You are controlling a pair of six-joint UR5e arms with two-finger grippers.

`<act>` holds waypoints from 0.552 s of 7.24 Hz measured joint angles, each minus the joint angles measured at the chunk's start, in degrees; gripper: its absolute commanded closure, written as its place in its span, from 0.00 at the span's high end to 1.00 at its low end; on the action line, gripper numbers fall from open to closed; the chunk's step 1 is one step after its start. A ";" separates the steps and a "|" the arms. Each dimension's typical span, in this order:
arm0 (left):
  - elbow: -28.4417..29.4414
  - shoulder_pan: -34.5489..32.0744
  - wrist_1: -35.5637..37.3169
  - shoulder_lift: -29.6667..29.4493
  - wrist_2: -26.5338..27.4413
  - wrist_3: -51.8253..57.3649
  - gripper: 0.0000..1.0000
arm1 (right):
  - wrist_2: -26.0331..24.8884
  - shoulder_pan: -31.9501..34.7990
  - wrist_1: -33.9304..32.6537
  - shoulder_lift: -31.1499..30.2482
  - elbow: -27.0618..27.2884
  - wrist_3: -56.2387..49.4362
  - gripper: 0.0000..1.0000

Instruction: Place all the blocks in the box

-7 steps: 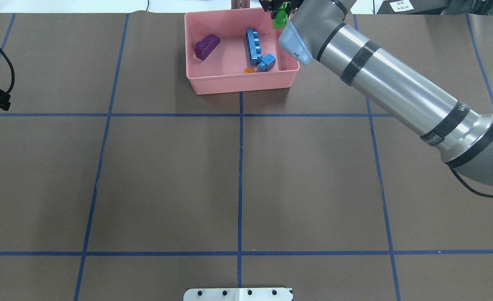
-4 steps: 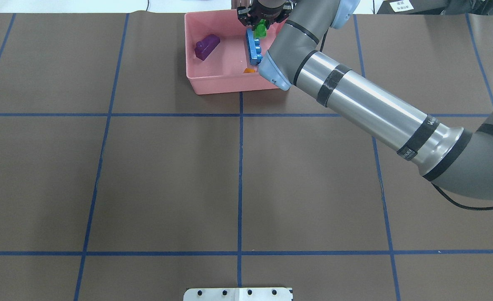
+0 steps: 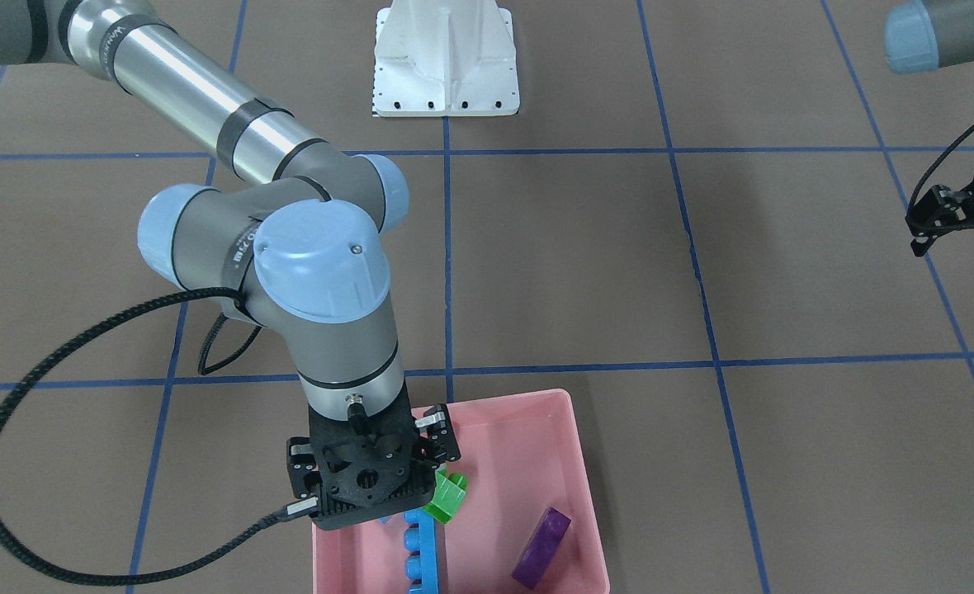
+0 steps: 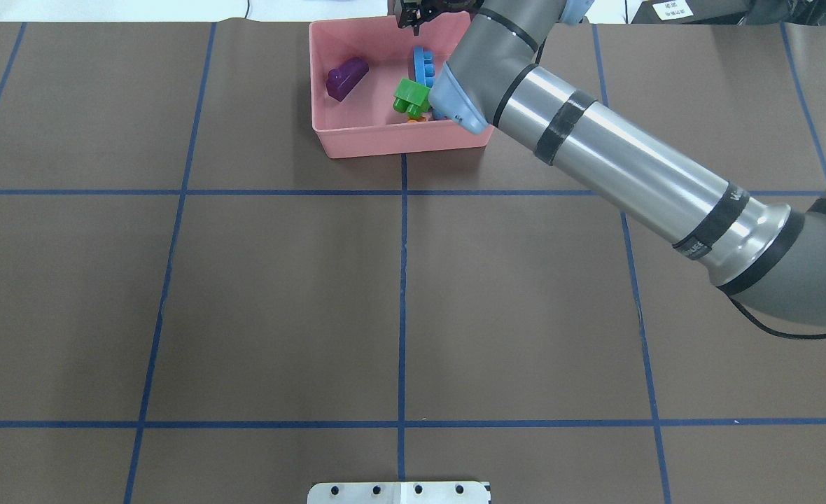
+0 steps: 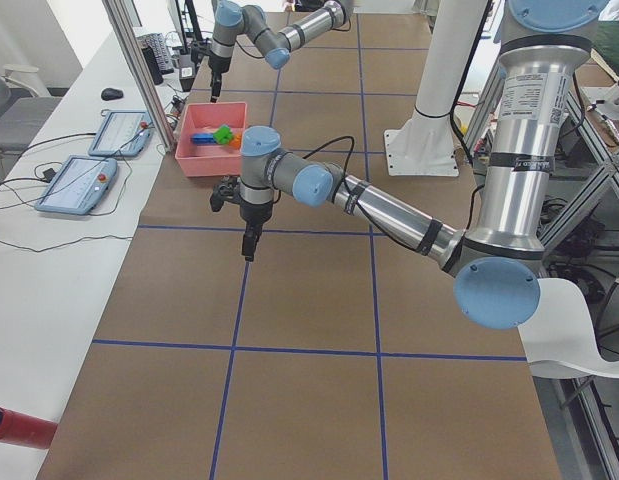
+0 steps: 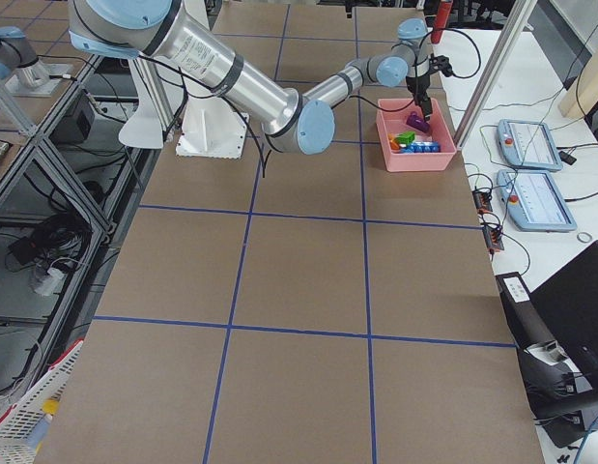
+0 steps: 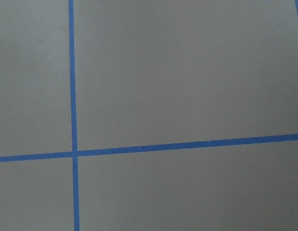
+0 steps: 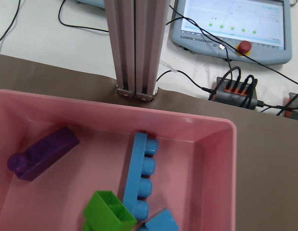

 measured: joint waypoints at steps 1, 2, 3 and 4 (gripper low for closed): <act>0.09 -0.04 -0.42 0.01 0.30 -0.10 1.00 | 3.38 3.17 -7.69 -0.75 4.89 -5.13 1.00; 0.22 -0.12 -0.70 0.04 1.15 -0.14 1.00 | 6.95 6.91 -13.53 -3.36 9.99 -10.17 1.00; 0.39 -0.55 -0.67 0.03 2.00 0.41 1.00 | 10.71 11.07 -16.64 -8.51 14.91 -16.18 1.00; 0.67 -1.72 0.26 -0.06 2.17 3.80 1.00 | 14.98 15.99 -17.74 -14.85 18.38 -24.06 1.00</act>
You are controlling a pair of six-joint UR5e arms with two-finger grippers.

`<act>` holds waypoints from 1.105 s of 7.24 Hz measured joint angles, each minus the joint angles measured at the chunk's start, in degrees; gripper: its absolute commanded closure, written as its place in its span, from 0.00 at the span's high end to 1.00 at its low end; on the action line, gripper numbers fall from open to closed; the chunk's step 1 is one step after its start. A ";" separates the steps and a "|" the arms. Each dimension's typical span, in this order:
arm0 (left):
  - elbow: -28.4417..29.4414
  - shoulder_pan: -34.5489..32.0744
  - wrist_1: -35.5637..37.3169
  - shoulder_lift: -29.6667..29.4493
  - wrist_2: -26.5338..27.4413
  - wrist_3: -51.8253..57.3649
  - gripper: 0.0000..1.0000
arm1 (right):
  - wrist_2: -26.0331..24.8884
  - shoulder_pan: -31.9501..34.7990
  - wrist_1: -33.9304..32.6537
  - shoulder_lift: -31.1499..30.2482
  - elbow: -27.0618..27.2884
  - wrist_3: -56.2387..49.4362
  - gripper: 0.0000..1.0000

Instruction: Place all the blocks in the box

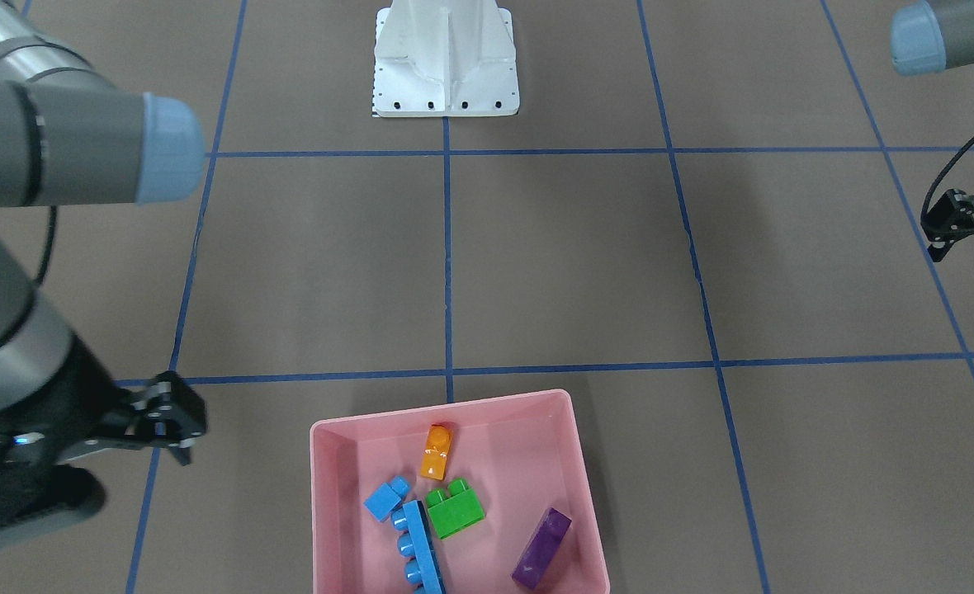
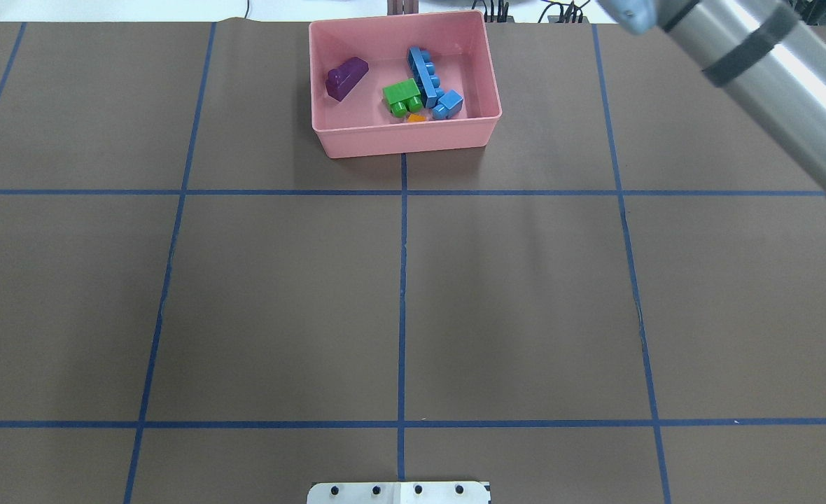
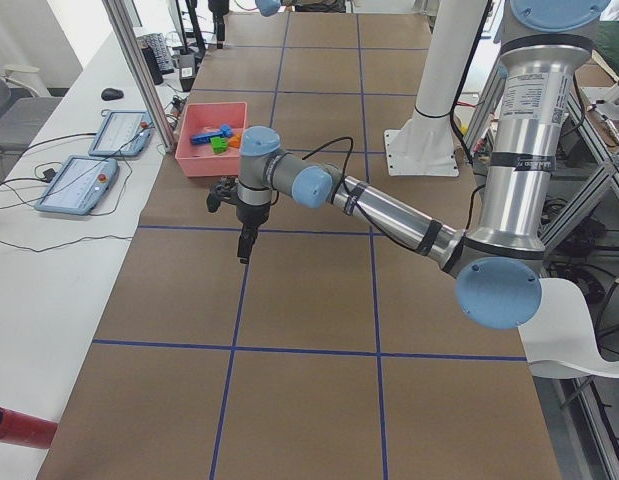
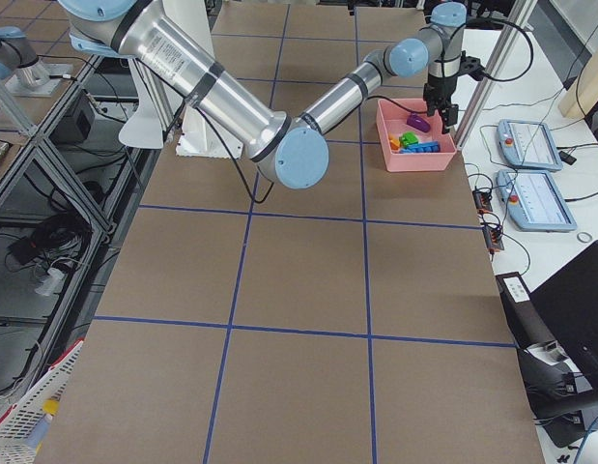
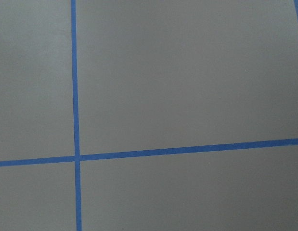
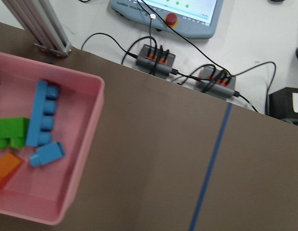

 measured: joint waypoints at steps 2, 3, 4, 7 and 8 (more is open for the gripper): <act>0.48 -4.25 4.04 0.04 -1.31 10.39 1.00 | 6.16 8.61 -0.39 -11.27 2.75 -14.79 1.00; 0.82 -7.08 5.15 1.22 -4.43 15.15 1.00 | 8.97 12.14 -0.37 -17.18 3.74 -20.34 1.00; 1.30 -9.80 5.67 3.46 -8.07 21.04 1.00 | 11.54 14.84 -0.07 -22.78 4.93 -23.45 1.00; 5.06 -13.82 5.13 8.91 -11.77 33.65 1.00 | 11.67 18.02 11.08 -37.64 5.70 -26.29 1.00; 5.91 -14.81 5.07 9.54 -12.29 34.45 1.00 | 10.25 19.07 13.85 -40.86 5.72 -26.18 1.00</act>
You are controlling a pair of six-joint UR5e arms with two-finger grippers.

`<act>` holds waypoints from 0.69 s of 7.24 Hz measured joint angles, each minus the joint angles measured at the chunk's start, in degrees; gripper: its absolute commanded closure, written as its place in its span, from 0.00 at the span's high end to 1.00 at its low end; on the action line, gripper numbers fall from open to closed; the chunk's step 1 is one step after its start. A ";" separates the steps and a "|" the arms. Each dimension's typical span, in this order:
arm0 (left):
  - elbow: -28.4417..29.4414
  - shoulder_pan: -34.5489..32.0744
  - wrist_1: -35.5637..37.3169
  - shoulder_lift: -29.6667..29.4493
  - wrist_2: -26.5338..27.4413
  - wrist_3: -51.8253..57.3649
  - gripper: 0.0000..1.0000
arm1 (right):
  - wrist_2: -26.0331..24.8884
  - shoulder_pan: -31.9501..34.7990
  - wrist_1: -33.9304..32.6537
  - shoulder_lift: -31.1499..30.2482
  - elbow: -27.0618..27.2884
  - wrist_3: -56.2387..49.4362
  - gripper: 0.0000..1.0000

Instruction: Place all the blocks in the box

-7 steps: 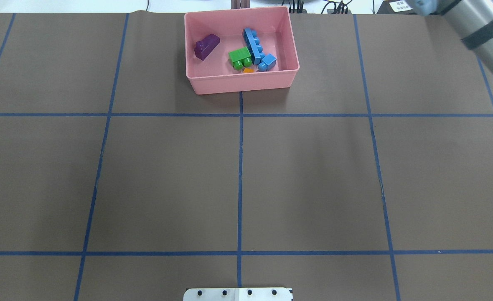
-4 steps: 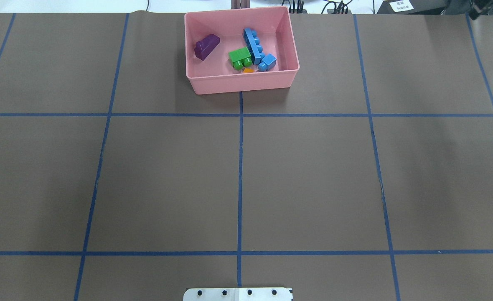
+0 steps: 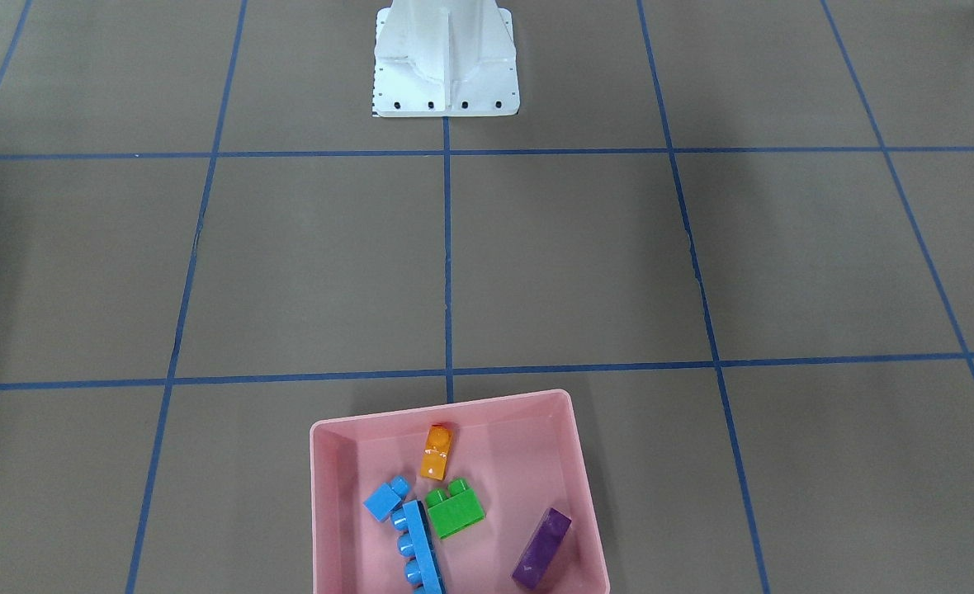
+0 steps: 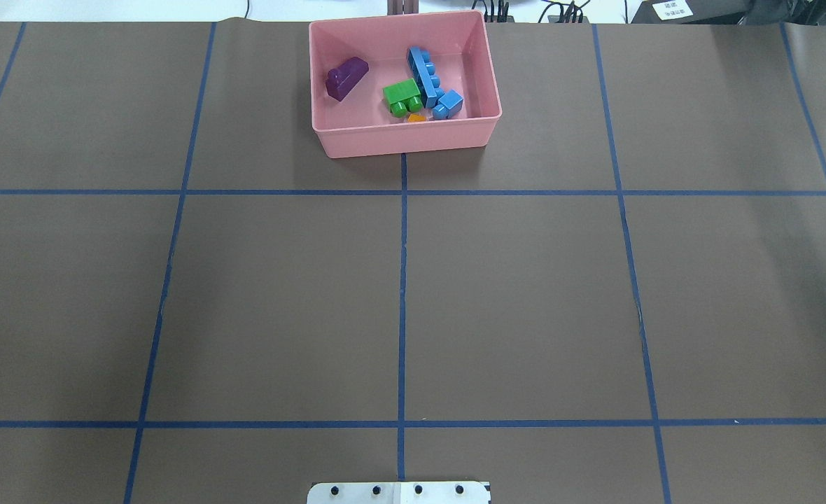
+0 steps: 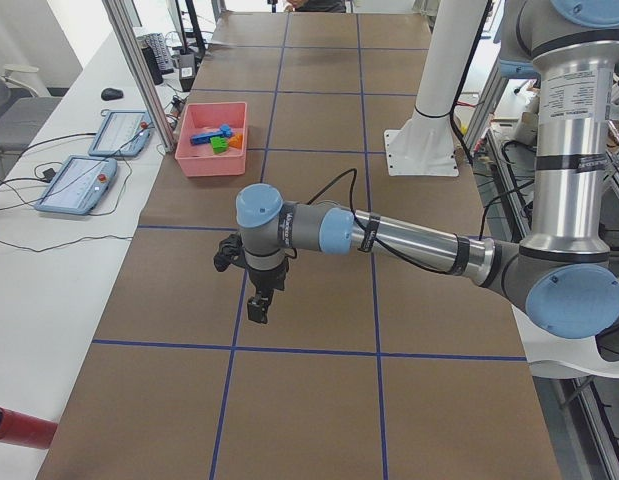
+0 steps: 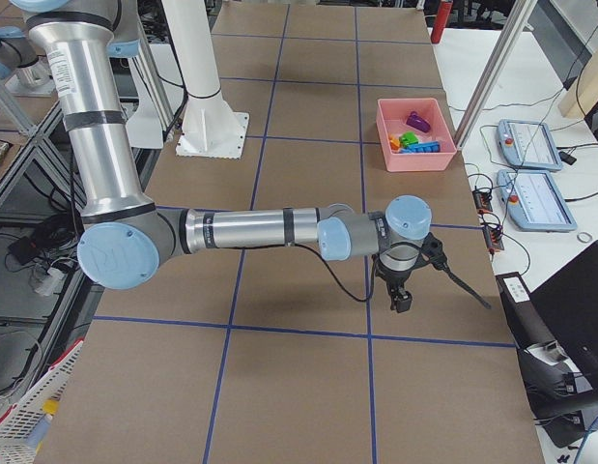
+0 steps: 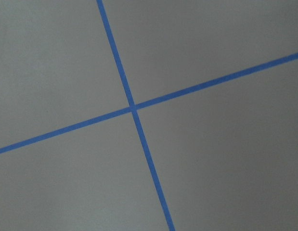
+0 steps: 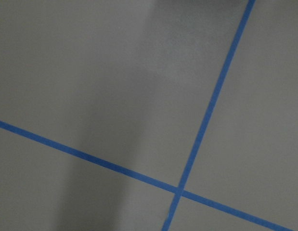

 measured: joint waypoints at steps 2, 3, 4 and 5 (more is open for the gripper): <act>1.35 -0.97 -0.02 1.01 -3.82 0.20 1.00 | 2.21 3.54 1.24 -5.61 0.46 0.47 1.00; 1.63 -1.10 0.00 1.22 -4.95 -0.08 1.00 | 4.87 5.35 1.29 -7.89 0.93 0.56 1.00; 1.77 -1.16 0.01 1.06 -5.30 -0.34 1.00 | 6.25 7.16 1.24 -10.37 2.18 0.60 1.00; 1.93 -1.17 0.04 0.75 -5.35 -0.49 1.00 | 6.63 8.00 1.17 -13.32 4.53 0.64 1.00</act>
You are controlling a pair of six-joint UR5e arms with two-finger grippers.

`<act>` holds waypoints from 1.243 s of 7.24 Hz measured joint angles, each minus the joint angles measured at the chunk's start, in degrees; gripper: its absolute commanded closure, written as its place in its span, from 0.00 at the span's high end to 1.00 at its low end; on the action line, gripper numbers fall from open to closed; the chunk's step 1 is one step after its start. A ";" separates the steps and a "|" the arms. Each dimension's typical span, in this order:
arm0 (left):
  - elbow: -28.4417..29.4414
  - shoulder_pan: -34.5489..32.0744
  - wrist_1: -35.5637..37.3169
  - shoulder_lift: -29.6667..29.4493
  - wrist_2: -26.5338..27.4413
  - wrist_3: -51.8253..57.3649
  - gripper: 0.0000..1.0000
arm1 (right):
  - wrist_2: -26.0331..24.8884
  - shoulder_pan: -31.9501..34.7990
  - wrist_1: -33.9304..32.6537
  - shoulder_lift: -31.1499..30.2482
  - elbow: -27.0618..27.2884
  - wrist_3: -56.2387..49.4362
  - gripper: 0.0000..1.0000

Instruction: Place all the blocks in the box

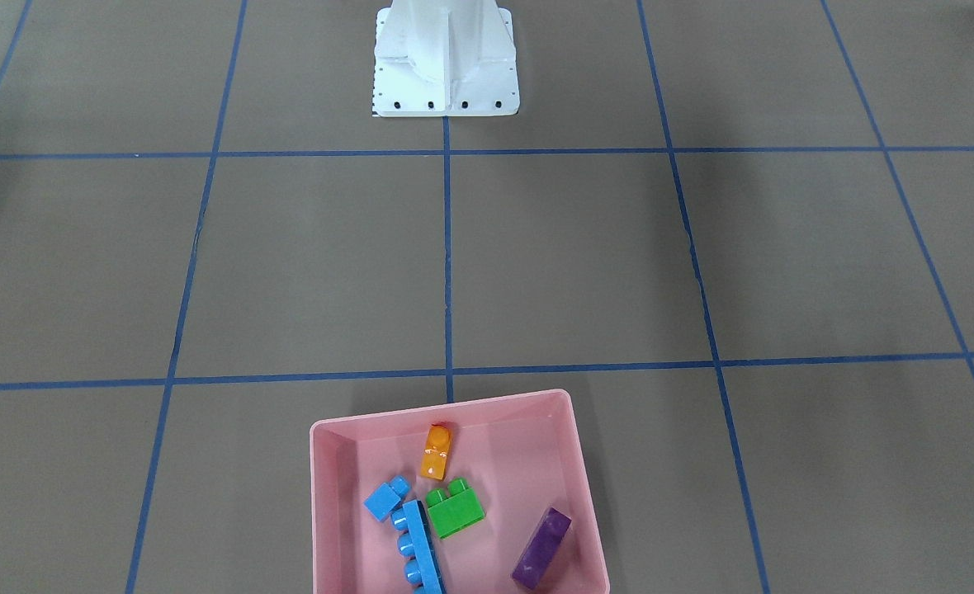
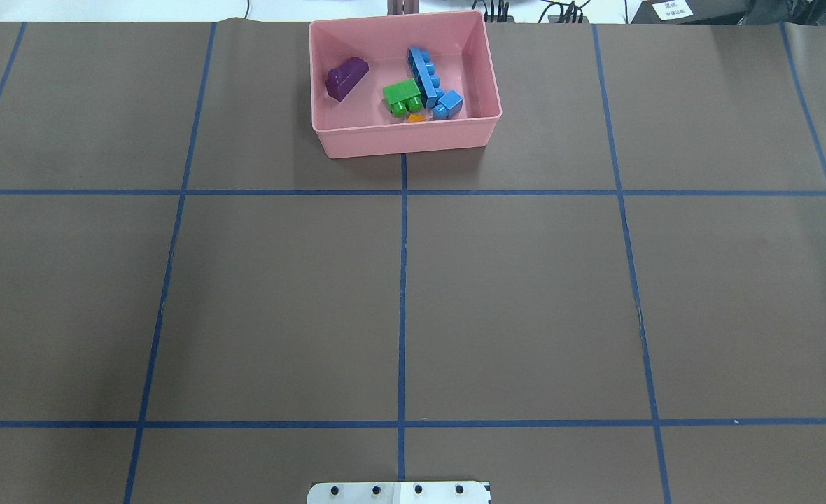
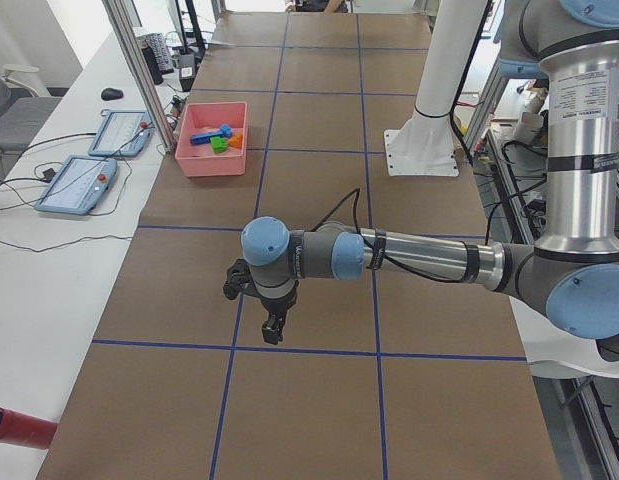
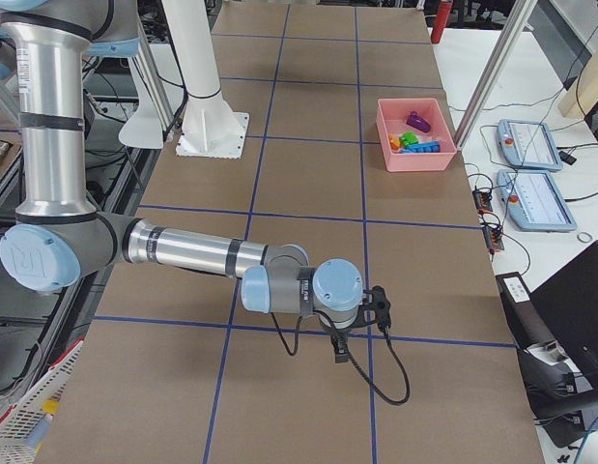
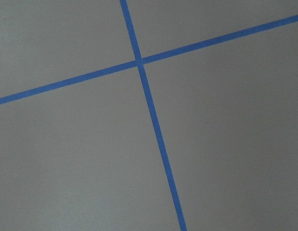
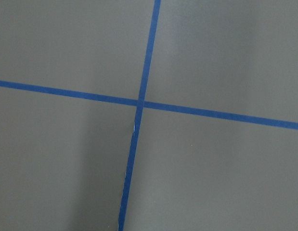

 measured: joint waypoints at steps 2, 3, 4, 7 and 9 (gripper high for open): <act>0.88 0.02 0.04 -0.96 0.05 -0.54 1.00 | 0.09 0.48 -2.82 -2.26 4.17 0.18 1.00; 1.22 0.04 0.03 -1.32 0.07 -0.70 1.00 | -0.17 0.48 -8.15 -1.43 7.14 0.22 1.00; 1.37 0.04 0.03 -1.53 0.10 -0.76 1.00 | -1.16 0.35 -13.51 -0.45 10.23 0.22 1.00; 1.34 0.04 0.07 -2.16 1.64 -0.87 1.00 | -5.08 -2.59 -17.32 1.06 13.04 0.64 1.00; 1.10 0.02 0.07 -2.30 1.87 -0.88 1.00 | -5.77 -3.74 -16.09 0.65 13.11 1.06 1.00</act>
